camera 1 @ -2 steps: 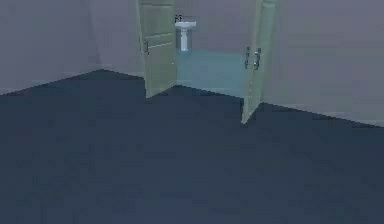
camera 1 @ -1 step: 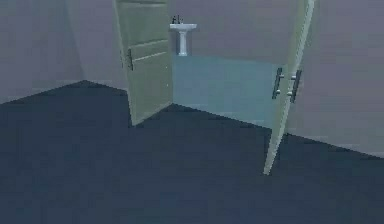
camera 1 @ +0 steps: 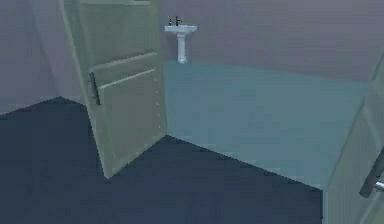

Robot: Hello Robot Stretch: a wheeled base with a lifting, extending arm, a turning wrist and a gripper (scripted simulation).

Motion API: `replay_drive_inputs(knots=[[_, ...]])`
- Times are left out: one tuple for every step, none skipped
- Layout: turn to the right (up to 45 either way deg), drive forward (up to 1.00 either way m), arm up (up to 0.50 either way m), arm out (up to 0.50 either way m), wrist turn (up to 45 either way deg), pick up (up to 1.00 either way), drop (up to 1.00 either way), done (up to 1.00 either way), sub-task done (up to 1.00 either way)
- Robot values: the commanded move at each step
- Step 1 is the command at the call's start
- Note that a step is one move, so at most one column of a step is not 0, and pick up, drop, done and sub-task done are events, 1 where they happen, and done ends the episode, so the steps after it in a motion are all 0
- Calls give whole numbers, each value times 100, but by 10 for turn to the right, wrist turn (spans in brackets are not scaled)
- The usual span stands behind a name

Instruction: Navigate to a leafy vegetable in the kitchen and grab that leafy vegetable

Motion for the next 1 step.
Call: replay_drive_inputs(knots=[[30,0,0,0,0,0,0,0,0]])
